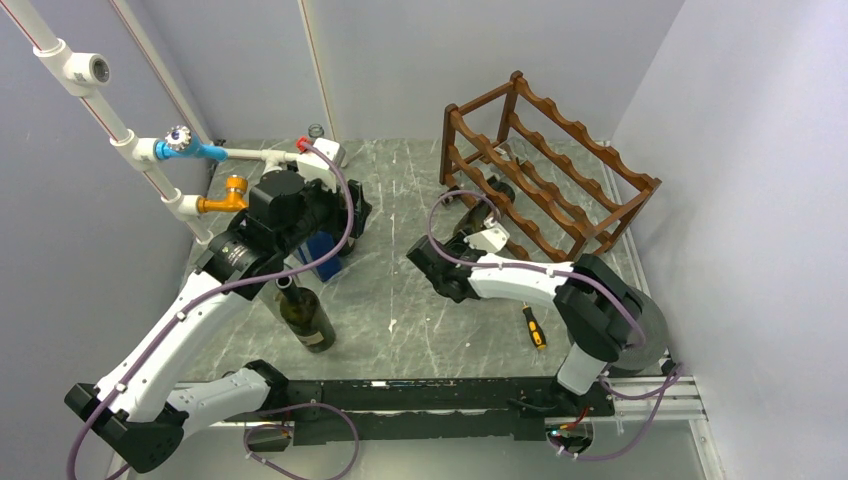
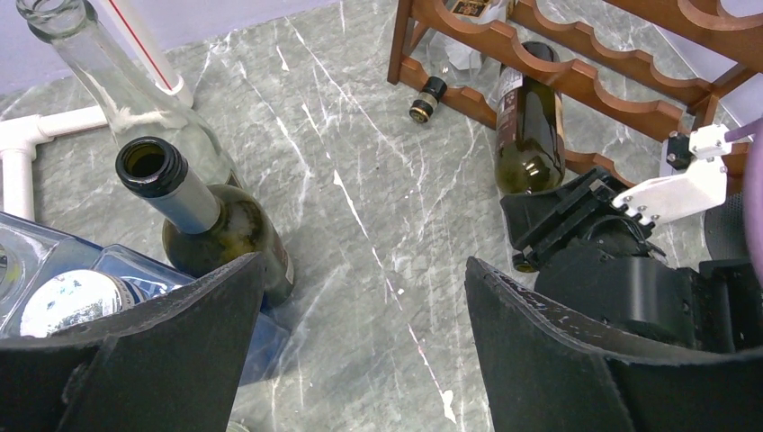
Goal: Put the wine bottle on the wine rack
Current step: Place the wine bottle in the wine rack.
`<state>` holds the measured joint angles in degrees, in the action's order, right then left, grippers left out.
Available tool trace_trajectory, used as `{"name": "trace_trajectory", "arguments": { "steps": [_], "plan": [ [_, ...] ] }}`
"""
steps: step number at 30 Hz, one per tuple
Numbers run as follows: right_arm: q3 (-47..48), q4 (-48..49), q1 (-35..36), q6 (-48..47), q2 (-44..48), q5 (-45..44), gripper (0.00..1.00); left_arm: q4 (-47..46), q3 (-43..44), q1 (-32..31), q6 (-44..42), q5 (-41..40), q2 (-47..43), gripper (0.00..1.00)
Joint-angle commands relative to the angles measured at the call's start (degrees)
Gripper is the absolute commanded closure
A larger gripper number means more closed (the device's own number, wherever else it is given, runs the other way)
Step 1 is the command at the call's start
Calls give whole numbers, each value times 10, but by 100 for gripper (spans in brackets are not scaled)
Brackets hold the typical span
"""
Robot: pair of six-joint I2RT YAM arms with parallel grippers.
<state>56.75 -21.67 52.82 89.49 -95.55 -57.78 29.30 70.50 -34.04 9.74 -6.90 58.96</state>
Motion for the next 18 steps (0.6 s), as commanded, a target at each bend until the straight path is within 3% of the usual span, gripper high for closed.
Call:
{"name": "trace_trajectory", "arguments": {
  "steps": [1,18],
  "plan": [
    [42,27,-20,-13,-12,-99,100,-26,-1,3,3,1,-11,13],
    [130,44,-79,-71,-112,-128,100,-29,-4,3,7,14,-13,13]
  ]
}}
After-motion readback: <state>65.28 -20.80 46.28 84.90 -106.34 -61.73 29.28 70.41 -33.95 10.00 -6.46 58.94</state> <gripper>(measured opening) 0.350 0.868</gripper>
